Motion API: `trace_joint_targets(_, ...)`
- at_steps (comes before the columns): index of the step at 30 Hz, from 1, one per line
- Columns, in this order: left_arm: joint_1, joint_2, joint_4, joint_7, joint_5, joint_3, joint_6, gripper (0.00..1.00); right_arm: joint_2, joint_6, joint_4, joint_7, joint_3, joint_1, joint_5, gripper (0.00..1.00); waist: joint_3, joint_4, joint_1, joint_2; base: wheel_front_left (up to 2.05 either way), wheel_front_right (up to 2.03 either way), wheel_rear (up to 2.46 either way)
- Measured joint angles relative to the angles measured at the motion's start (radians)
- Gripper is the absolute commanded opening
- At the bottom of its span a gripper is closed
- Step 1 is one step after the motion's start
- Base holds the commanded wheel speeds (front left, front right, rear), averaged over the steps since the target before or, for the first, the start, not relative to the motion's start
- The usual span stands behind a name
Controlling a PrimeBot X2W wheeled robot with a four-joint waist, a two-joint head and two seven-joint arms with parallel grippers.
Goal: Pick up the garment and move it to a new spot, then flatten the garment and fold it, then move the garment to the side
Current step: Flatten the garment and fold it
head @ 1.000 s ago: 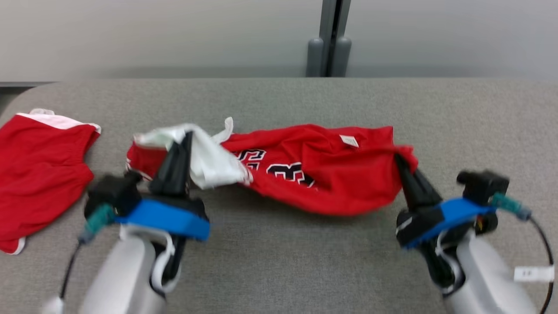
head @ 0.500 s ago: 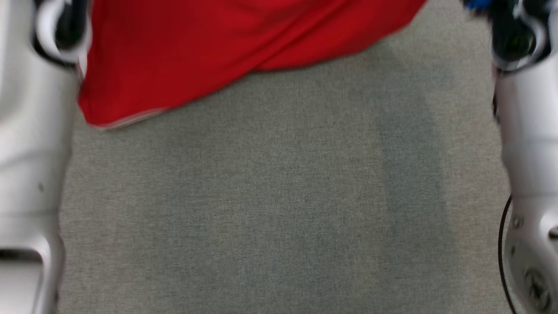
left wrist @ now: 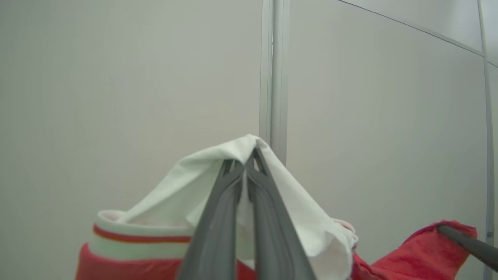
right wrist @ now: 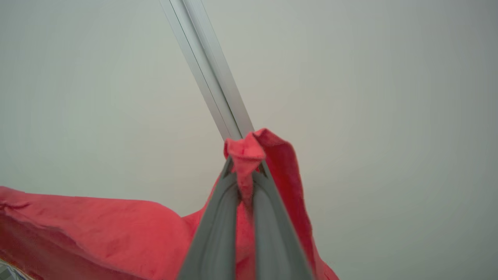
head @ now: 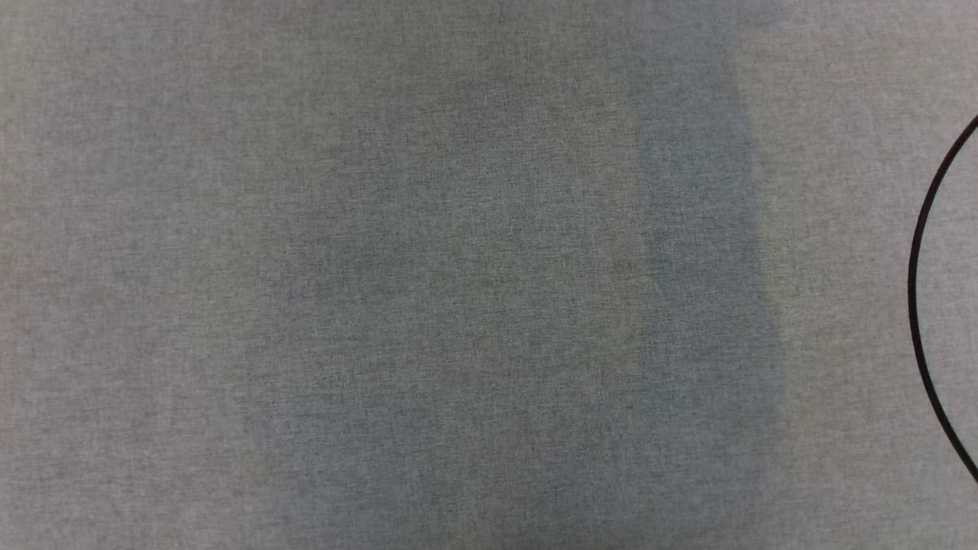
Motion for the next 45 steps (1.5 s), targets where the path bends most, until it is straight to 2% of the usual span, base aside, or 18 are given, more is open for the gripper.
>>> trace_joint_targets(6,-0.002,0.002,0.054,-0.043,-0.067,-0.081,0.0,0.0,-0.006,0.0,0.047,-0.025,0.028,-0.005,0.021,0.0,0.009,0.006,0.0,-0.0001,0.0,0.0,0.0)
trace_joint_targets(12,0.164,0.035,0.054,-0.079,-0.134,-0.16,0.0,0.0,0.0,0.0,0.063,-0.077,0.079,0.155,0.068,0.0,0.008,0.003,0.0002,0.0,0.0,0.0,0.0)
trace_joint_targets(16,0.332,0.068,-0.001,-0.101,-0.146,-0.196,0.0,0.0,0.013,0.0,0.035,-0.118,0.132,0.314,0.122,0.0,-0.01,0.003,0.0001,-0.0002,0.0,0.0,0.0)
trace_joint_targets(20,0.571,0.098,-0.099,-0.106,-0.153,-0.166,0.006,0.0,0.017,0.0,-0.023,-0.144,0.188,0.512,0.189,0.0,-0.045,0.004,0.0001,-0.0001,0.0,0.0,0.0)
trace_joint_targets(25,0.87,0.11,-0.322,-0.108,-0.148,-0.067,0.073,0.0,-0.007,0.0,-0.138,-0.157,0.238,0.762,0.267,0.0,-0.099,0.014,-0.0002,-0.0003,0.0,0.0,0.0)
trace_joint_targets(30,1.158,0.101,-0.481,-0.108,-0.116,-0.033,0.123,0.0,-0.02,0.0,-0.245,-0.142,0.267,1.004,0.335,0.0,-0.162,0.025,-0.0002,-0.0003,0.0,0.0,0.0)
trace_joint_targets(38,1.493,0.082,-0.614,-0.108,-0.106,-0.014,0.16,0.0,-0.028,0.0,-0.378,-0.12,0.23,1.327,0.414,0.0,-0.274,0.042,-0.0002,-0.0004,0.0,0.0,0.0)
trace_joint_targets(45,1.729,0.075,-0.706,-0.108,-0.1,-0.007,0.192,0.0,-0.013,0.0,-0.499,-0.092,0.181,1.562,0.415,0.0,-0.366,0.052,-0.0001,-0.0004,0.0,0.0,0.0)
